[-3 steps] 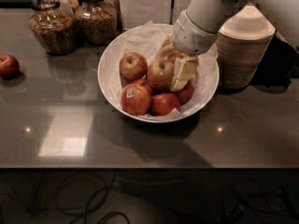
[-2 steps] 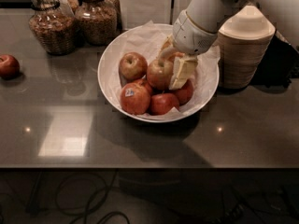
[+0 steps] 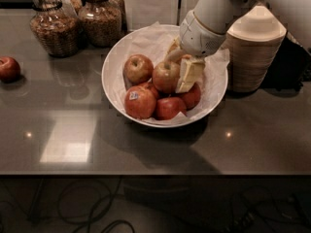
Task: Pick apple from white bowl
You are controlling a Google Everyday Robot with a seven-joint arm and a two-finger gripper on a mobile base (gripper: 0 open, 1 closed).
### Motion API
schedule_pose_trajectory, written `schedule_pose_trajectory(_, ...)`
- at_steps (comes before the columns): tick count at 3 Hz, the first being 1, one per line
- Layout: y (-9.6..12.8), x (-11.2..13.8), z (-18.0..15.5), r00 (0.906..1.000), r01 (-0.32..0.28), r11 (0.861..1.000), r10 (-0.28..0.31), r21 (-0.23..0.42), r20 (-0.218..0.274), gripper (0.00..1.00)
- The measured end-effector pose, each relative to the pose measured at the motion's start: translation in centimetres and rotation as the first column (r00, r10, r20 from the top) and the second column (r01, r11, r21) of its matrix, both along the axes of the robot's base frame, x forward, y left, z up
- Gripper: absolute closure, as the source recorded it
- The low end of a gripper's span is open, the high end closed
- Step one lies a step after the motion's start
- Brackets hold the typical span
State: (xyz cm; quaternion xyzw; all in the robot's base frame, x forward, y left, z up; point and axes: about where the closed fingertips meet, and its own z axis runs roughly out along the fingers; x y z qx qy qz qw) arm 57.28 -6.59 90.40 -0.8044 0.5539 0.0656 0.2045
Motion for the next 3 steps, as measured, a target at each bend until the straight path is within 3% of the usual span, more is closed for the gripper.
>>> schedule_pose_trajectory(1,0.0,0.0,-0.1,1.0,0.002,1.0,-0.002,0.005,-0.001,1.0)
schedule_pose_trajectory(2,-0.2,-0.5,0.4,0.9998,0.014,0.996,-0.013,0.084,-0.014,1.0)
schedule_pose_trajectory(3,-0.3,-1.3,3.5,1.0,-0.003,0.975,0.005,0.221,-0.007,1.0)
